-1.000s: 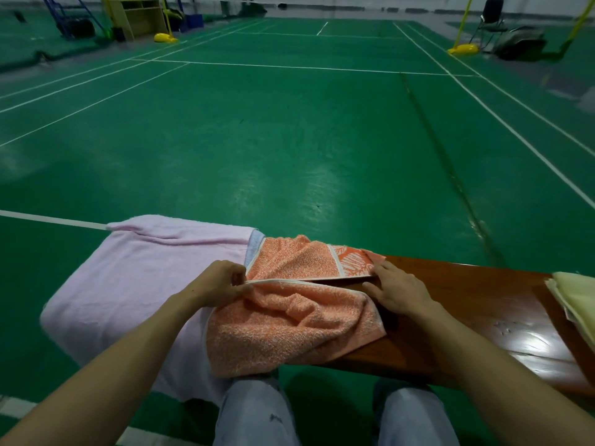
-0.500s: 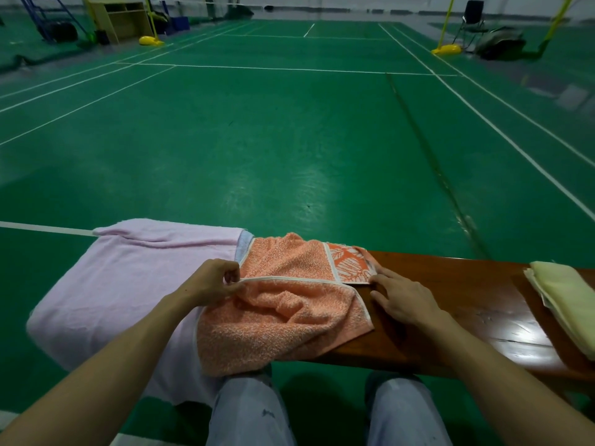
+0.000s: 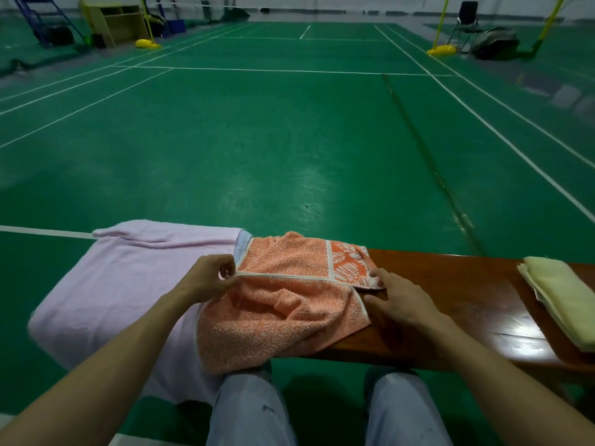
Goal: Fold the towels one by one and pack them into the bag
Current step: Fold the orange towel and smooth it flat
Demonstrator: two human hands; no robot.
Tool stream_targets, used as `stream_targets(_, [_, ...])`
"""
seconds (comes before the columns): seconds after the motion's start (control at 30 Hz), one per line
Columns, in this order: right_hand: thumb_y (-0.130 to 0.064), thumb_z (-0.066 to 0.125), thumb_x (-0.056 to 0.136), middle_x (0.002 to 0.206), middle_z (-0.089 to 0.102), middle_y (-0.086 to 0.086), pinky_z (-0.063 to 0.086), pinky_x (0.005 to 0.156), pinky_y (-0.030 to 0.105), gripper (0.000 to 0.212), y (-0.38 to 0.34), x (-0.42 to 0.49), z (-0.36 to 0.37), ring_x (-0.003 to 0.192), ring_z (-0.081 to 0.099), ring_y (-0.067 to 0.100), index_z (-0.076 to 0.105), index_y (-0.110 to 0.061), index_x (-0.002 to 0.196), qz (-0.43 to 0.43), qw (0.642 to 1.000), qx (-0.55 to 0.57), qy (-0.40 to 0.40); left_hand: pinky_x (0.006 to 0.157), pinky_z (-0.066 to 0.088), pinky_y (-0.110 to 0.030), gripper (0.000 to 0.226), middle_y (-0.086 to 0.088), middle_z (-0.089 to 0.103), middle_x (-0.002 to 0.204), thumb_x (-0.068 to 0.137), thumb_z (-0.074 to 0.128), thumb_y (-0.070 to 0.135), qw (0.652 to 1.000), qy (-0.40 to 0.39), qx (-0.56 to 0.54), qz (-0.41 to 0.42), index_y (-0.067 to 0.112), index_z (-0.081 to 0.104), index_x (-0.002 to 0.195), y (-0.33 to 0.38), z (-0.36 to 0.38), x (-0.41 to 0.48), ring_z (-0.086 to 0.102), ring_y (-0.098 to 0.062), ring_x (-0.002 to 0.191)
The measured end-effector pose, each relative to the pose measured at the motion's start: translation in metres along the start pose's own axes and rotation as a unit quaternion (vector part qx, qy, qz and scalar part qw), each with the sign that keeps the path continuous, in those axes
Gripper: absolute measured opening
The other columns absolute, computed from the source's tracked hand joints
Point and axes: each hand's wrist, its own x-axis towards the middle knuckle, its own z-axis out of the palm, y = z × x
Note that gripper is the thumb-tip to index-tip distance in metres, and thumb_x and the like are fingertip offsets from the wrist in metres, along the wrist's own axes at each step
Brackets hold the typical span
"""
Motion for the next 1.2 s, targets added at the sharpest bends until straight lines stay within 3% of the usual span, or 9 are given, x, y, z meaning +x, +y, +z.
stream_targets(0.23, [-0.065,0.074,0.07,0.137,0.053,-0.005,0.051,0.092,0.038,0.088,-0.005,-0.022,0.019,0.12,0.054,0.016,0.036,-0.031,0.141,0.013,0.995,0.088,0.039,0.062,0.048,-0.023,0.024,0.002,0.062,0.077,0.082,0.074,0.019,1.0,0.017,-0.019,-0.013,0.022,0.051,0.075,0.0,0.0,-0.002,0.058,-0.019,0.074])
stream_targets(0.37, [-0.053,0.079,0.073,0.131,0.056,-0.006,0.048,0.082,0.03,0.077,-0.015,-0.025,0.028,0.115,0.056,0.016,0.041,-0.029,0.137,0.018,0.992,0.104,0.071,0.06,0.044,-0.019,0.022,0.004,0.061,0.078,0.084,0.073,0.019,0.999,0.03,-0.028,-0.011,0.023,0.052,0.079,0.001,0.001,-0.001,0.057,-0.015,0.073])
stream_targets(0.6, [-0.042,0.074,0.084,0.126,0.064,-0.004,0.053,0.076,0.028,0.059,-0.011,-0.022,0.031,0.108,0.063,0.016,0.047,-0.026,0.135,0.009,0.991,0.096,0.097,0.06,0.037,-0.014,0.008,0.002,0.063,0.084,0.086,0.071,0.015,0.999,0.046,-0.015,-0.006,0.013,0.068,0.093,-0.001,-0.004,0.003,0.055,-0.012,0.075])
stream_targets(0.83, [-0.032,0.065,0.092,0.121,0.064,-0.003,0.046,0.067,0.021,0.044,-0.006,-0.014,0.023,0.1,0.062,0.014,0.048,-0.025,0.132,-0.029,0.994,0.062,0.09,0.067,0.039,-0.019,0.007,-0.007,0.066,0.096,0.088,0.066,0.007,0.998,0.066,0.004,0.001,0.007,0.069,0.094,-0.001,-0.005,0.006,0.055,-0.016,0.08])
stream_targets(1.0, [-0.032,0.058,0.096,0.125,0.055,0.002,0.049,0.088,0.03,0.041,-0.001,-0.008,0.016,0.107,0.051,0.014,0.045,-0.026,0.134,-0.046,0.994,0.062,0.073,0.068,0.038,-0.023,0.009,-0.011,0.065,0.096,0.091,0.062,0.006,0.996,0.088,-0.002,0.008,0.003,0.069,0.095,0.005,-0.011,0.01,0.055,-0.018,0.08])
stream_targets(1.2, [-0.042,0.068,0.088,0.137,0.053,0.0,0.043,0.101,0.034,0.064,0.012,-0.002,0.018,0.125,0.045,0.016,0.038,-0.026,0.142,-0.058,0.995,0.063,0.052,0.072,0.041,-0.029,0.008,-0.011,0.065,0.096,0.09,0.063,0.007,0.997,0.081,-0.013,-0.004,0.004,0.069,0.094,0.01,-0.011,0.014,0.057,-0.021,0.083])
